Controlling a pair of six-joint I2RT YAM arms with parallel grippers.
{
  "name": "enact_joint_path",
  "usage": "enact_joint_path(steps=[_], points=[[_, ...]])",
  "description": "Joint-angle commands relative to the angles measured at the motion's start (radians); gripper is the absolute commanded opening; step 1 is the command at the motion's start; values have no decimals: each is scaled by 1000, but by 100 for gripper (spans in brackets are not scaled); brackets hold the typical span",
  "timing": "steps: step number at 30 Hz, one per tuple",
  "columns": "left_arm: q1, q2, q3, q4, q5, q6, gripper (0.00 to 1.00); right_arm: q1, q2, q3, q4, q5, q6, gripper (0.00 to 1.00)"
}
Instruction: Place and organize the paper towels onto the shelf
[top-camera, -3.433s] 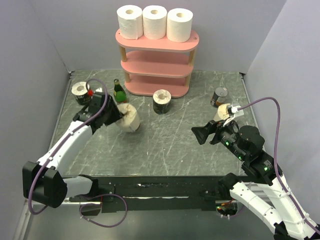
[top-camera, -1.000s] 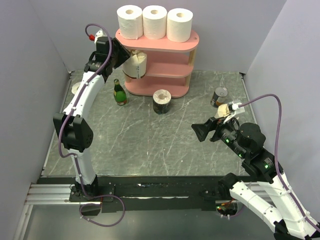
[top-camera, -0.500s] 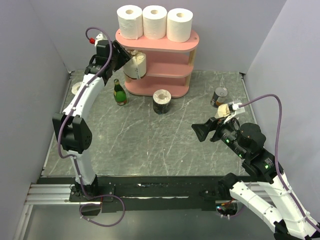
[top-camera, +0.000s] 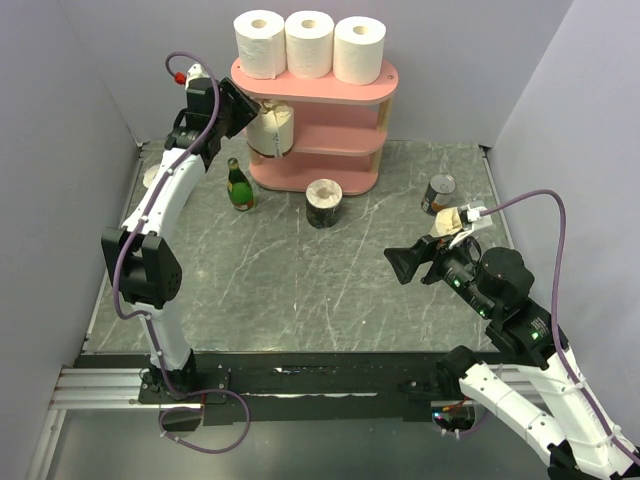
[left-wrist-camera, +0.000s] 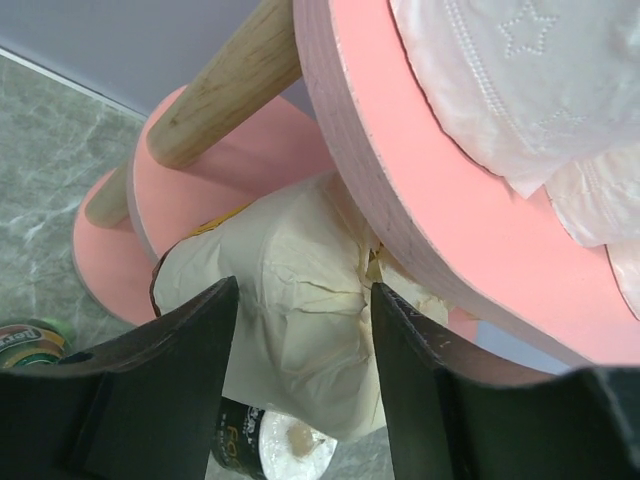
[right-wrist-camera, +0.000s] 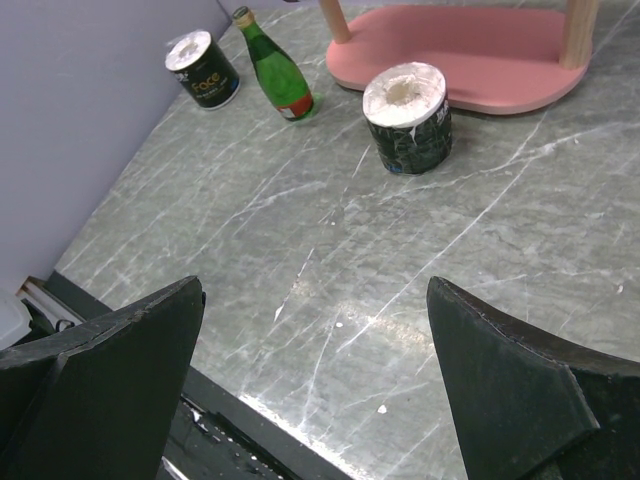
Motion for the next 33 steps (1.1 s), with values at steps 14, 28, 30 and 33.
enact_joint_path(steps=[14,28,30,33], points=[[1,-24,-13,137,52,-82,43,3,-3,38,25,14,-3,100],[7,-32,-59,186,33,-114,45,1,4,41,22,14,-10,100],[15,-44,-78,198,33,-119,52,3,4,42,19,36,-13,99],[26,-60,-90,204,33,-119,60,3,1,39,22,39,-13,100]])
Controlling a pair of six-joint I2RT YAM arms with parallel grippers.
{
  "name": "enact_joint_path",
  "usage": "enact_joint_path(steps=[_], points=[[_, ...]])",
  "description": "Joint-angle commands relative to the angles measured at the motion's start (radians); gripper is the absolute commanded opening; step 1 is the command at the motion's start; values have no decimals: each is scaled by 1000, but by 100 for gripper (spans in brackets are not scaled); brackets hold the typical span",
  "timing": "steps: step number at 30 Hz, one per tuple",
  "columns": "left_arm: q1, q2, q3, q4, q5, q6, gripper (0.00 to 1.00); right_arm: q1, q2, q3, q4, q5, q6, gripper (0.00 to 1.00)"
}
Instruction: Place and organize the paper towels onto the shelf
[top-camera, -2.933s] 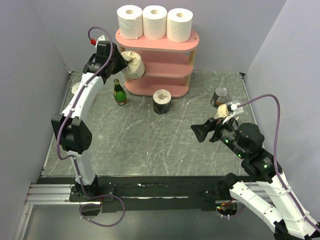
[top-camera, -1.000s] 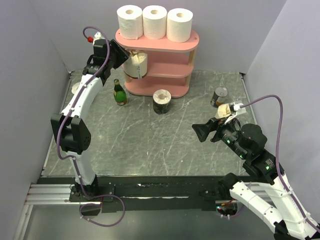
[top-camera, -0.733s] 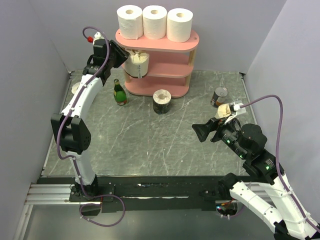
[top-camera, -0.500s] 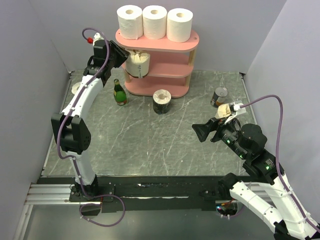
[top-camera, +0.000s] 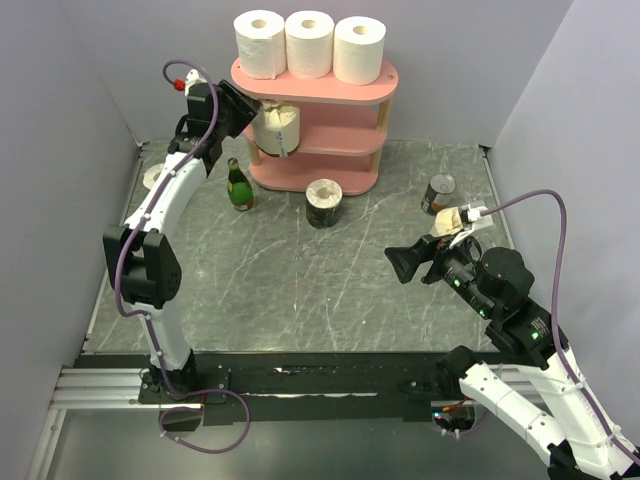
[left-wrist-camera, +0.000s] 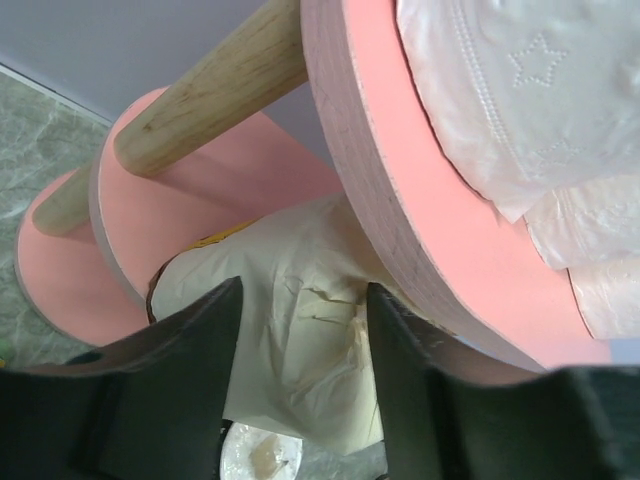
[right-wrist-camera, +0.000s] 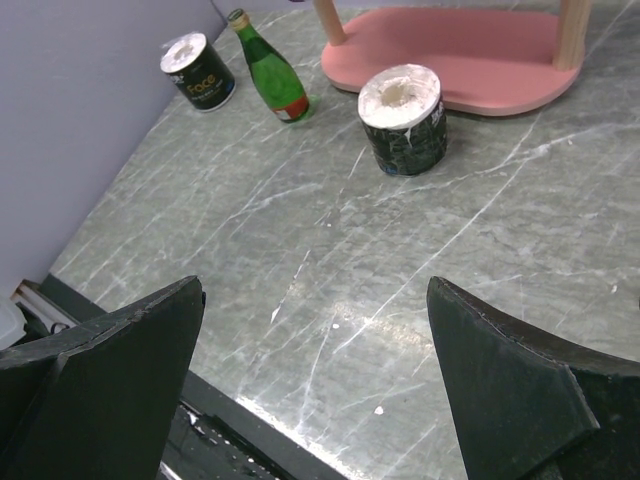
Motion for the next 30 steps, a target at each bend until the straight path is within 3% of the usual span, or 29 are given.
enact_joint_path(steps=[1,16,23,30], points=[[18,-68,-13,61,9,-15,61,1,0,39,22,26,-9,100],[54,-155,-72,41,-15,34,69,3,4,47,16,27,-9,100],[51,-218,-151,-36,25,127,53,3,-3,45,13,30,-13,100],[-12,-336,-317,-57,7,192,45,3,-10,28,16,32,-17,99]])
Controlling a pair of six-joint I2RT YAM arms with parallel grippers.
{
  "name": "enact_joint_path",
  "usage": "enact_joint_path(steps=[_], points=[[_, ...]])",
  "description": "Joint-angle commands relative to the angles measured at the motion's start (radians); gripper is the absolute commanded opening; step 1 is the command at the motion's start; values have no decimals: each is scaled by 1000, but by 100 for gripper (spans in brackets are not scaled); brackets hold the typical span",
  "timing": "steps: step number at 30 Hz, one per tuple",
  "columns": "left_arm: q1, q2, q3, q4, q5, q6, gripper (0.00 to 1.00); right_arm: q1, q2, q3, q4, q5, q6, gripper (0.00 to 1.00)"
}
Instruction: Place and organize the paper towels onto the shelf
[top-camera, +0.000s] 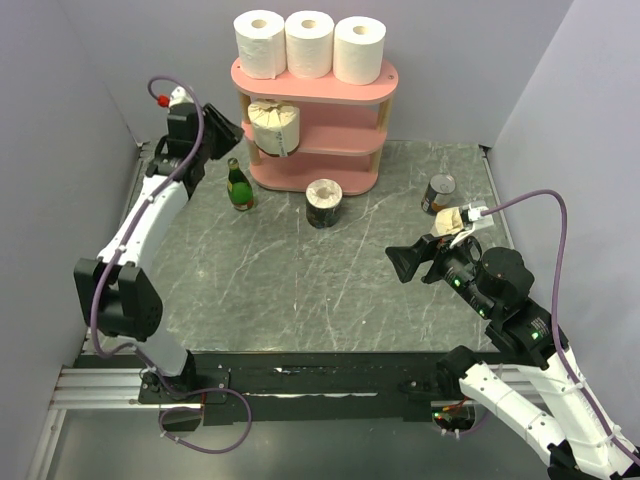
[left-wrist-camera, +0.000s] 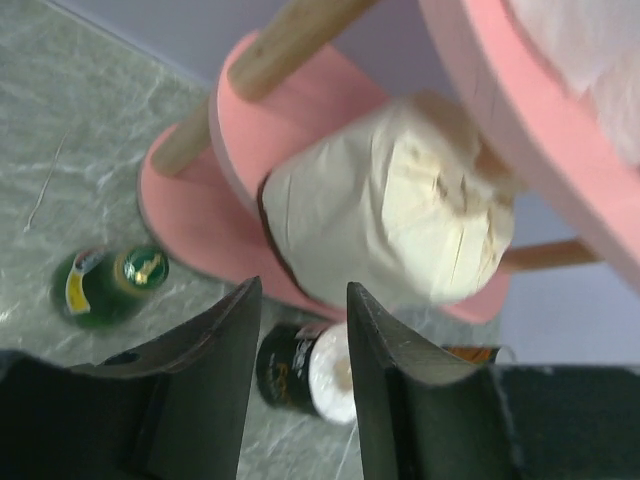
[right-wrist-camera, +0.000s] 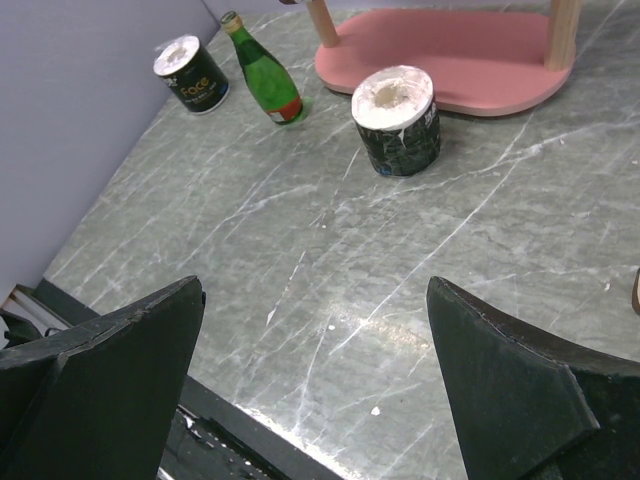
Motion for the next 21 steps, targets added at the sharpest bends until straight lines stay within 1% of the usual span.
enact_joint_path(steps=[1,4,7,8,15,19,21], points=[[-58,-112,-87,25,11,58,45,3,-11,23,24,16,-16,99],[-109,-118,-119,68,11,61,45,3,-6,22,32,13,-13,100],[-152,-83,-82,64,11,61,46,3,6,28,30,6,-10,99],[-165,-73,-58,59,-24,58,46,3,9,30,27,3,-8,100],[-173,35,8,62,-72,49,46,1,0,30,37,-4,5,100],[-173,75,33,122,-75,70,46,1,-3,20,50,-4,16,100],[-173,96,45,136,-99,75,46,1,8,25,47,-4,13,100]])
